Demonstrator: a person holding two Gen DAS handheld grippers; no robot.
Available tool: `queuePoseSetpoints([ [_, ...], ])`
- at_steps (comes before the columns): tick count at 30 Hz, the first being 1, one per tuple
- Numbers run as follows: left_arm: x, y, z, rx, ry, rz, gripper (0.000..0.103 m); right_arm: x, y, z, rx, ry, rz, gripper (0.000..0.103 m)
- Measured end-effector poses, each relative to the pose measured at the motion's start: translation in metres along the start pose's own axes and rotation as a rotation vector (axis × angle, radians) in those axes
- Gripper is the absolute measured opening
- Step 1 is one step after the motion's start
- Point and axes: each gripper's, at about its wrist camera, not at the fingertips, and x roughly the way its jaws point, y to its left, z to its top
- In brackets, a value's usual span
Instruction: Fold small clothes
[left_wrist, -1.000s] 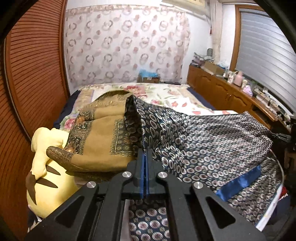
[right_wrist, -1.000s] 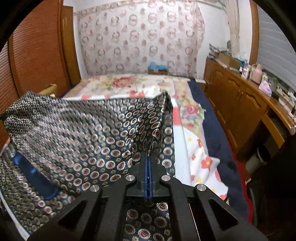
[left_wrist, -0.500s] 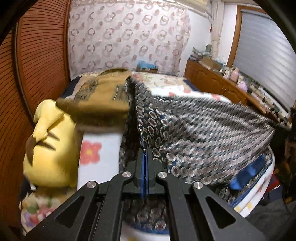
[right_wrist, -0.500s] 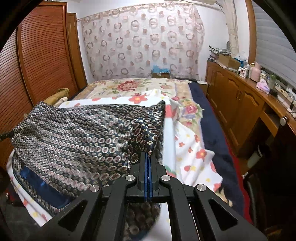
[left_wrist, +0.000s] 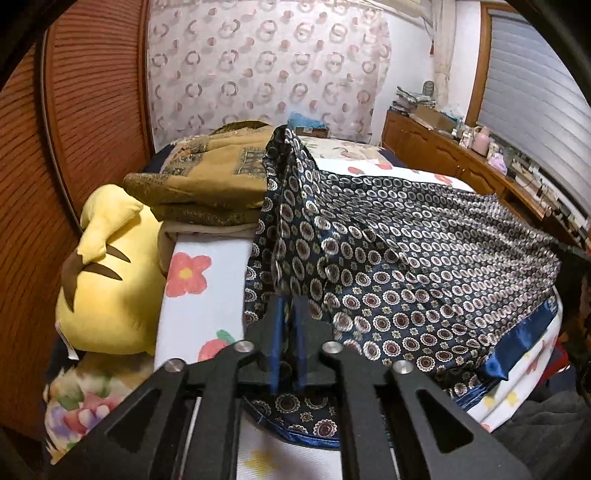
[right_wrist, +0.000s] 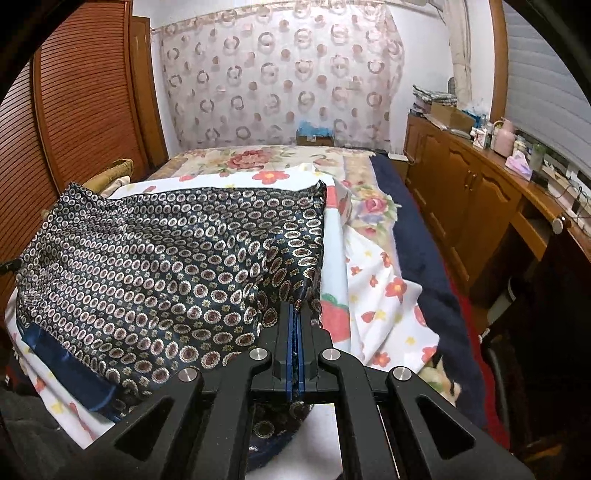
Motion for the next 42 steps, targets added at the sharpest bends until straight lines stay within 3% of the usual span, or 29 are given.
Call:
queuePoseSetpoints([
  [2,-0.001,-0.001,0.0,0.006,-0.008,0.002,0.041,-0.004,0.002,-0.002,-0.004,-0.011,-0.017,0.003],
  [4,-0.002,-0.001,0.001,0.0,-0.014,-0.003,0.056,-0.009,0.006,-0.001,-0.011,-0.03,-0.022,0.005],
  [6,-0.001,-0.002,0.001,-0.006,-0.011,0.004,0.063,-0.012,0.01,-0.005,-0.018,-0.042,-0.04,0.014],
  [9,0.0,-0.003,0.0,-0.003,-0.017,0.023,0.064,-0.015,0.017,-0.007,-0.031,-0.068,-0.031,0.023],
  [11,0.0,-0.004,0.0,-0.001,-0.017,0.031,0.065,-0.013,0.021,-0.007,-0.029,-0.077,-0.016,0.039],
  [16,0.002,-0.004,0.001,-0.01,-0.02,0.044,0.066,-0.007,0.035,-0.01,-0.032,-0.095,0.043,0.044],
  [30,0.007,-0.004,-0.006,-0.017,-0.004,0.052,0.067,0.057,0.08,-0.031,-0.085,0.003,0.183,0.045],
  [42,0.01,0.015,-0.028,-0.086,0.031,0.032,0.067,0.086,0.103,-0.024,-0.111,0.036,0.172,0.045],
])
